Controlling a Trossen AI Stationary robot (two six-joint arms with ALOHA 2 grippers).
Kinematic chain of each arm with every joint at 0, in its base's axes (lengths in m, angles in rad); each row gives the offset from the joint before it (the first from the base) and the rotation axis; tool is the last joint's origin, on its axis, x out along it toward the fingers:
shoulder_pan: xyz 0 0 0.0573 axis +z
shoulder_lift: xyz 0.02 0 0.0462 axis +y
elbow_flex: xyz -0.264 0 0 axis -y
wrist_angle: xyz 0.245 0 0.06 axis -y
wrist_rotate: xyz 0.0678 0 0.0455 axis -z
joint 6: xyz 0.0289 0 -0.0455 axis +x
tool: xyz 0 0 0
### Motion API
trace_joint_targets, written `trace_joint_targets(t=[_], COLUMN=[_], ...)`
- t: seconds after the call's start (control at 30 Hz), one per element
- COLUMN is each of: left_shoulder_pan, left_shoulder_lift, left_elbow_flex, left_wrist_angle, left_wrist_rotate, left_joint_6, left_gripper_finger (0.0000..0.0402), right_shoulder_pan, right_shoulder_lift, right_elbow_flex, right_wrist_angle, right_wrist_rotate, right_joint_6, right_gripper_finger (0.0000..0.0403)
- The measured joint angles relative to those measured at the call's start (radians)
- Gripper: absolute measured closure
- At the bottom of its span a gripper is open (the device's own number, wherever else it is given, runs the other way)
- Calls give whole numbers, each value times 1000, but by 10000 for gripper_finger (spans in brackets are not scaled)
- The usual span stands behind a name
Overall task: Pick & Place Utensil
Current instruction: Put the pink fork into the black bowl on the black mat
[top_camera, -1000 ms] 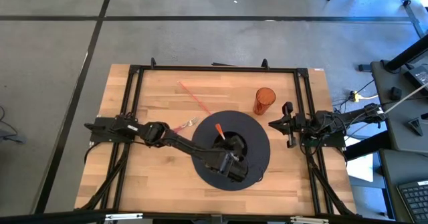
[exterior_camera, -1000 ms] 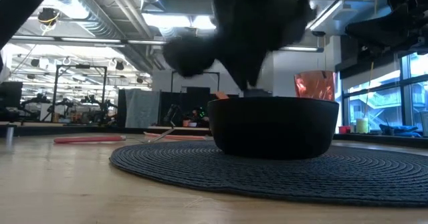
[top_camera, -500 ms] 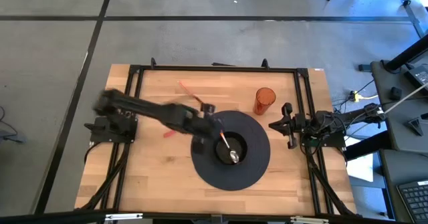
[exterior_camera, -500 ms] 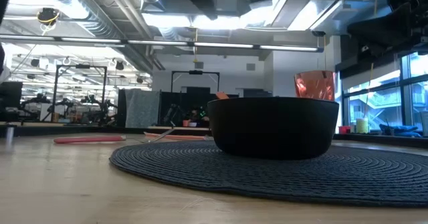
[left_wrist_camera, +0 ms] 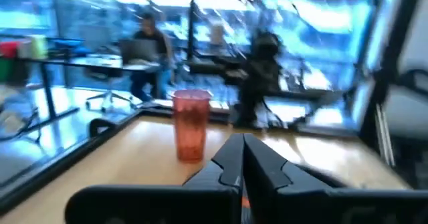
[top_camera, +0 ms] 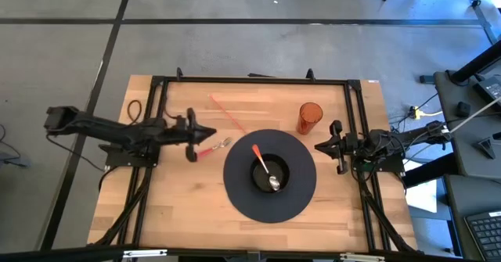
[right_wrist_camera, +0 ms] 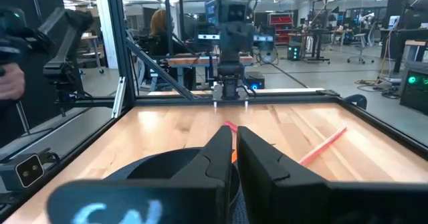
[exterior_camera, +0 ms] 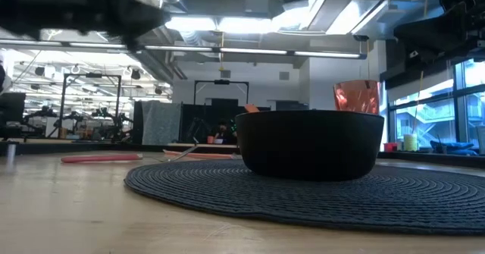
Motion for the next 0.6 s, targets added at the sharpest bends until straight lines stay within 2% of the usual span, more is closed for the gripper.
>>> trace_joint_targets(t=[0.1,0.2,0.3,0.4,0.47,0.6], left_shoulder_pan=[-9,-31,-56,-68,-65,-65], left_shoulder_lift=[-77,-117,-159,-221,-262,-314], left_elbow_flex=[-61,-88,-125,-171,-179,-180], left_wrist_angle=[-46,-54,24,60,-9,-145], left_wrist_rotate=[-88,-94,-104,-220,-294,-254], left_joint_6=[-53,-52,8,37,27,0], left_gripper_finger=[400,400,399,401,400,401], right_shoulder_pan=[0,0,0,0,0,0], right_shoulder_lift=[0,0,0,0,0,0], right_elbow_flex=[0,0,0,0,0,0], right_wrist_angle=[0,0,0,0,0,-2], right_wrist_rotate=[0,1,1,0,1,2], right_joint_6=[2,17,28,27,26,20], right_gripper_finger=[377,377,377,377,377,377])
